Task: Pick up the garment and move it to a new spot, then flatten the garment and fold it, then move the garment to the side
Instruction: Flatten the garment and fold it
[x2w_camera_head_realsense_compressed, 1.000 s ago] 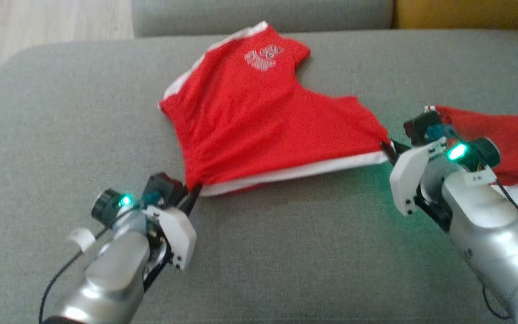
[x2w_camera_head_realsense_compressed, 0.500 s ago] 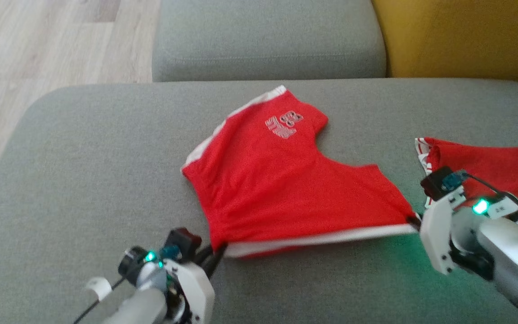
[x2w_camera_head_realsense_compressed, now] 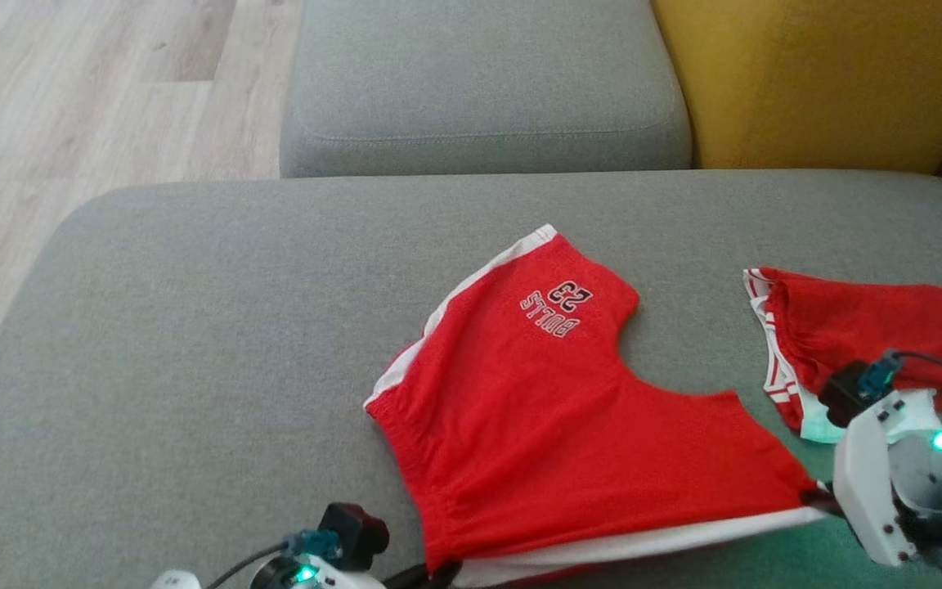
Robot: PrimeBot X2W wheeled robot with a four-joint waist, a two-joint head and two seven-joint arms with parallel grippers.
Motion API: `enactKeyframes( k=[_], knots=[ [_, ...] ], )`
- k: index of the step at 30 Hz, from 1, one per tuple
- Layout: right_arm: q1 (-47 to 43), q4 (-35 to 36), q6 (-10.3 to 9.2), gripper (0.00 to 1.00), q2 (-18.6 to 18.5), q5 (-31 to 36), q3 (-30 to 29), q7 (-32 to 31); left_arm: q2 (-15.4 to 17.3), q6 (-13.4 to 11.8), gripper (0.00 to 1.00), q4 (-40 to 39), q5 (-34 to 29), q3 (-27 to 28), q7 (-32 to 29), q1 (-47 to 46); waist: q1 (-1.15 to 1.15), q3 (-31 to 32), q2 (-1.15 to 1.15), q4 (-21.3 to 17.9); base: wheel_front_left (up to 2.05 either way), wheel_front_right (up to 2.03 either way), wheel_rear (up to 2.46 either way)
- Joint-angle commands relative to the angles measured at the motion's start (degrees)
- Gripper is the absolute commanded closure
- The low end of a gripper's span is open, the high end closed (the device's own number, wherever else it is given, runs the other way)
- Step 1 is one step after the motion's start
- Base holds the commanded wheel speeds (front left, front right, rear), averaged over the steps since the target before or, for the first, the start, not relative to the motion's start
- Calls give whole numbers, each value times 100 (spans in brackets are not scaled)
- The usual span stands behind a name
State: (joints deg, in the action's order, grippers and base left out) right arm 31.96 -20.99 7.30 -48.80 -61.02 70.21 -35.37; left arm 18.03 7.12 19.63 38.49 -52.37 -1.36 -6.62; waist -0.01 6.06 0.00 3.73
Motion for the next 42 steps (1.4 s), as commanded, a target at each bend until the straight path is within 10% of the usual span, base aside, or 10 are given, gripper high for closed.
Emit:
enactKeyframes(
  k=[1,15,42],
  knots=[
    [109,260,19,100,-337,84,-97,62,215,18,100,-368,31,203,-55,-256,1,-10,0,39,0,0,0],
    [1333,305,19,100,62,841,-414,291,240,-397,100,-1021,155,690,-78,-745,1,-385,0,538,0,0,0],
    [3820,-1615,19,100,978,1690,241,741,-948,3,100,975,96,564,693,-3052,1,-2256,0,1615,0,0,0]
  ],
)
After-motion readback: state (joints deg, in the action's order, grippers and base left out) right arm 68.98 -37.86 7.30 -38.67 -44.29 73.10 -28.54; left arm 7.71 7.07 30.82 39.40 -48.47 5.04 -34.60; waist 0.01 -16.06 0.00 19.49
